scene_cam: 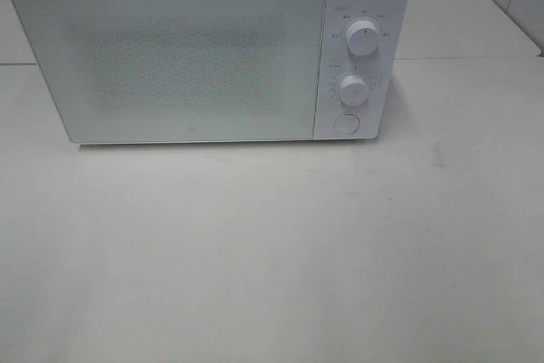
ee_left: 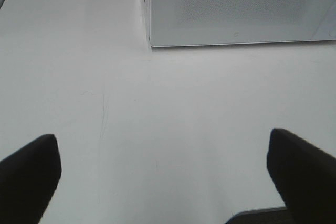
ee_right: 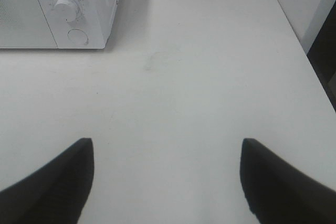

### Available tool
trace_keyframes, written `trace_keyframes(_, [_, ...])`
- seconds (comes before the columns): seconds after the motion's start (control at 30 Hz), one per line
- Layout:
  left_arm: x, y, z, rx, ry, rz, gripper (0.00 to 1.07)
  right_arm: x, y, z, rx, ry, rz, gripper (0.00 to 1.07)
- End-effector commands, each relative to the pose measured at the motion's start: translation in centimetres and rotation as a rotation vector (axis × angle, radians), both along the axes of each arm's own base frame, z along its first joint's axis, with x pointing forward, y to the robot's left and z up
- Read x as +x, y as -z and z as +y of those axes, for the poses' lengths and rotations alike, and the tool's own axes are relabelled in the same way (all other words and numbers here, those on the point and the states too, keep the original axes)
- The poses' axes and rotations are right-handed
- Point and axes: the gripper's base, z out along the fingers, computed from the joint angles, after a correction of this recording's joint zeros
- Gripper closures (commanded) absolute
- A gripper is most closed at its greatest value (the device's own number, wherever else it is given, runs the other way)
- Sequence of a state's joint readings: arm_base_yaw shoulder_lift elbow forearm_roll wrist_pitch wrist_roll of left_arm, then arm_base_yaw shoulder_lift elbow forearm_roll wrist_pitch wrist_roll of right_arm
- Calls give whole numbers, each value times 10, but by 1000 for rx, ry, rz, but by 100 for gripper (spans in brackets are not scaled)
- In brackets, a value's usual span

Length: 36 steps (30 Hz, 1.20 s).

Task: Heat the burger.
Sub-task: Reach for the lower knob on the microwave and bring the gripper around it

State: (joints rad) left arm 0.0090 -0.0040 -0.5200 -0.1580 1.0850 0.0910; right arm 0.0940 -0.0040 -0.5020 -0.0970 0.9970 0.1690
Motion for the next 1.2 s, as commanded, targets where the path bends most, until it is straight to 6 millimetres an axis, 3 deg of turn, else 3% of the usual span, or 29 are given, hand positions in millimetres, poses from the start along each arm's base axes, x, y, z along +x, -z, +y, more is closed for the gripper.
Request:
trace_keyframes(0.03, [-2, 0, -1, -15, -2, -27, 6, -4, 1, 0, 3, 9, -24, 32])
trace_keyframes(1.07, [-2, 0, -1, -15, -2, -25, 6, -2, 1, 0, 6, 11, -15, 32])
trace_keyframes(1.2, [-2, 0, -1, -15, -2, -25, 6, -3, -12, 0, 12, 5, -109, 32])
